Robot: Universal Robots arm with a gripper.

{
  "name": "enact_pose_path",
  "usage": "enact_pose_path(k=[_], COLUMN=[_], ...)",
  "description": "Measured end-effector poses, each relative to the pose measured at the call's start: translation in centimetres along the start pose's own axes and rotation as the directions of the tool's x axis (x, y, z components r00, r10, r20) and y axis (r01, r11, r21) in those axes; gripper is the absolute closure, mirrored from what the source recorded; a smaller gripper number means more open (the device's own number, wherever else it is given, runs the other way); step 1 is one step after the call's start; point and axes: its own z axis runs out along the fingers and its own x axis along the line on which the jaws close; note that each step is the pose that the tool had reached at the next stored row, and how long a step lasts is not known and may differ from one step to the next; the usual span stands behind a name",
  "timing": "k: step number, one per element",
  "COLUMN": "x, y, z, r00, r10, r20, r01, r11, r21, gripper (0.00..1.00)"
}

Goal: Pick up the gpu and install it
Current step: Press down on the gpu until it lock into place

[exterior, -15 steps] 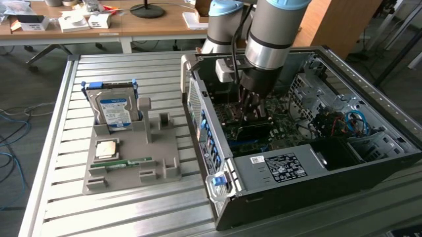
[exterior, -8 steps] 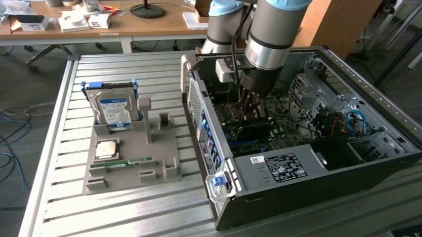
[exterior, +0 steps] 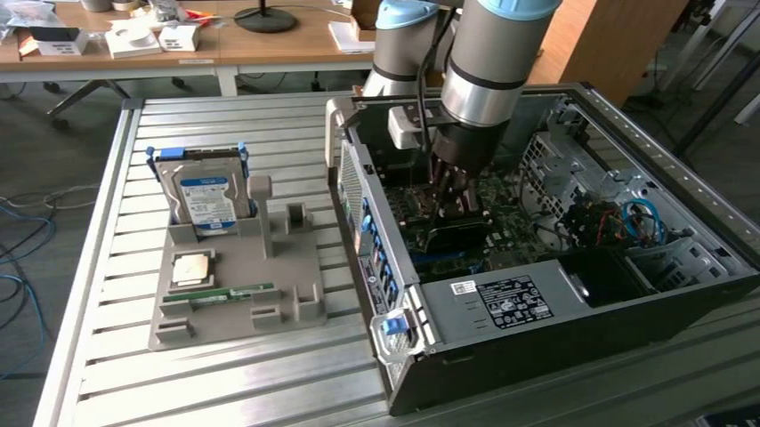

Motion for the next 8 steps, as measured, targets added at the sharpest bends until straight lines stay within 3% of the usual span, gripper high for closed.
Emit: enact_pose_path(k=[6,8], x=[-0.11,-0.12], y=[0.00,0.00], z=[0.02,0.04], r00=[1.0000,1.0000], r10=[0.000,0.000], r20=[-0.0003,-0.0028], r01=[0.000,0.000], r11=[1.0000,1.0000], r21=[0.0001,-0.0008], gripper=[0.89,0.89])
